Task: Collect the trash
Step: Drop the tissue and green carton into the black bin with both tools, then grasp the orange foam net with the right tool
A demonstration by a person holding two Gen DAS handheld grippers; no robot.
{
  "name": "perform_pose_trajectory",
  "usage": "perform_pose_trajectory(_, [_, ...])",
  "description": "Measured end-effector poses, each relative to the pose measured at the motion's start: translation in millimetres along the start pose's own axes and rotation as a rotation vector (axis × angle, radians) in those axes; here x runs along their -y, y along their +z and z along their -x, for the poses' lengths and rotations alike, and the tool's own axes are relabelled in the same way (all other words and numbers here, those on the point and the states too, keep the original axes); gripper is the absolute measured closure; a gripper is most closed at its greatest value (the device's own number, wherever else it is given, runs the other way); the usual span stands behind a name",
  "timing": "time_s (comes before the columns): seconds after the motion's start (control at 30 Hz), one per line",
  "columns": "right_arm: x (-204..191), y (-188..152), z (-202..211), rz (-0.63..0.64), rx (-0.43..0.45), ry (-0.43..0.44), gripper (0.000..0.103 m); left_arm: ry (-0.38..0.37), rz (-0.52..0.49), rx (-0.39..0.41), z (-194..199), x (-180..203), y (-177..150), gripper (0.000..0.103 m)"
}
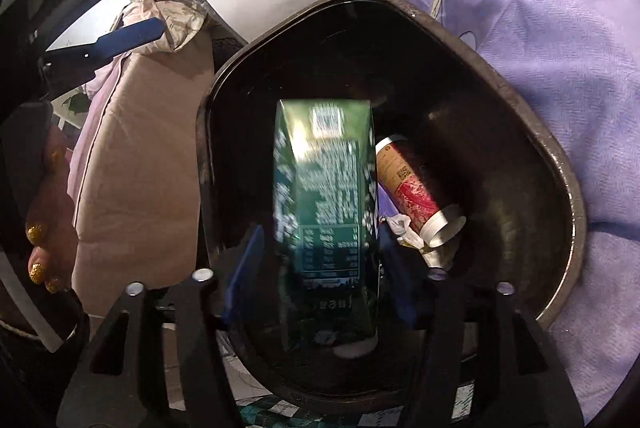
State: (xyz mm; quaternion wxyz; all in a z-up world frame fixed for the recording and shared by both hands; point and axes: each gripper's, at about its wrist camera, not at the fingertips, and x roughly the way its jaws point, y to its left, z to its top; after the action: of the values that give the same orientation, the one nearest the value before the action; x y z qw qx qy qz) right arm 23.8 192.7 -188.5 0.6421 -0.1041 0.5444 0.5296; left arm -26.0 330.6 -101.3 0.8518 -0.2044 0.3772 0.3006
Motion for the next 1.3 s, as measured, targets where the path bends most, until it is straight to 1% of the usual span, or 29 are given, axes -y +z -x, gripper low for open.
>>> perform_pose_trajectory(0.03, [-1,-1,2,0.004,0.011,0.0,0.027,-0.002,-0.003,-0.002,-1,1,0,0.023])
perform_pose_trajectory(0.17, [-2,-6,13,0.012,0.045,0.019,0.027,-0.017,-0.011,-0.002,-2,7,-1,0.023])
perform_pose_trajectory(0.33, [5,-15,39,-0.024,0.127,0.029,0.027,-0.035,-0.023,-0.016,-7,16,-2,0.023])
perform_pose_trajectory(0.5, [9,-24,81,-0.039,0.245,-0.016,0.027,-0.063,-0.052,-0.029,-11,33,-1,0.023])
perform_pose_trajectory(0.63, [21,-34,115,-0.071,0.33,-0.058,0.027,-0.099,-0.096,-0.031,-12,56,-1,0.023])
perform_pose_trajectory(0.77, [38,-49,147,-0.113,0.402,-0.109,0.027,-0.151,-0.177,-0.05,-15,93,-6,0.023])
perform_pose_trajectory(0.9, [67,-70,181,-0.214,0.453,-0.136,0.027,-0.223,-0.294,-0.082,-20,140,-16,0.021])
perform_pose_trajectory(1.03, [104,-90,232,-0.328,0.523,-0.161,0.027,-0.297,-0.406,-0.105,-21,187,-28,0.021])
perform_pose_trajectory(1.1, [124,-98,259,-0.38,0.558,-0.187,0.027,-0.334,-0.456,-0.117,-22,210,-32,0.021])
perform_pose_trajectory(1.23, [172,-108,306,-0.47,0.575,-0.239,0.027,-0.421,-0.533,-0.154,-25,254,-38,0.019])
perform_pose_trajectory(1.3, [199,-111,321,-0.492,0.562,-0.299,0.027,-0.448,-0.573,-0.168,-28,277,-40,0.019])
